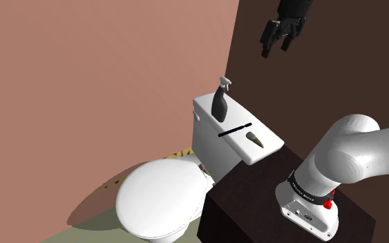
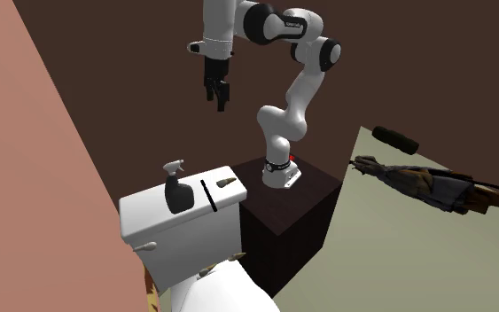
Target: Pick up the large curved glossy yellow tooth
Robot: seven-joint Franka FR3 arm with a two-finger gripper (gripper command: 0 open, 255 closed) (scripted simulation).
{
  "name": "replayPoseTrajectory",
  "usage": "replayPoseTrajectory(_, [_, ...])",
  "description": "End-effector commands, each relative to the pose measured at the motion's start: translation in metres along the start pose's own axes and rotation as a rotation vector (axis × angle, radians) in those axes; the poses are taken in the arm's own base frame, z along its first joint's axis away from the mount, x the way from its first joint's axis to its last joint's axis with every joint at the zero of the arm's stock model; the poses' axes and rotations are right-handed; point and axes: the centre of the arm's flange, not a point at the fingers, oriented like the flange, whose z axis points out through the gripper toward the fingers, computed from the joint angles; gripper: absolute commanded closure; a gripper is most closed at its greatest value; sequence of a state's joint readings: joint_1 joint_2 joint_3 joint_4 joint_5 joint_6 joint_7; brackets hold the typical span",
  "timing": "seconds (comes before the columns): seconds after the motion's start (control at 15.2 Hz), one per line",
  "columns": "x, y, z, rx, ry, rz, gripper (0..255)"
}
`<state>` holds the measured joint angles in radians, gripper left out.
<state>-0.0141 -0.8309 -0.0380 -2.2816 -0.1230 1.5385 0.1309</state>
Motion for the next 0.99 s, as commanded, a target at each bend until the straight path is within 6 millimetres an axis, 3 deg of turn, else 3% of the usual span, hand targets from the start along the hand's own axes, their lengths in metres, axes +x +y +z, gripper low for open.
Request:
replayPoseTrajectory(0.0, [0.0, 0.0, 0.0, 0.0, 0.0, 0.0, 0])
replayPoseTrajectory(0.92, [-0.009, -0.01, 0.184, -0.053, -0.097, -0.076, 0])
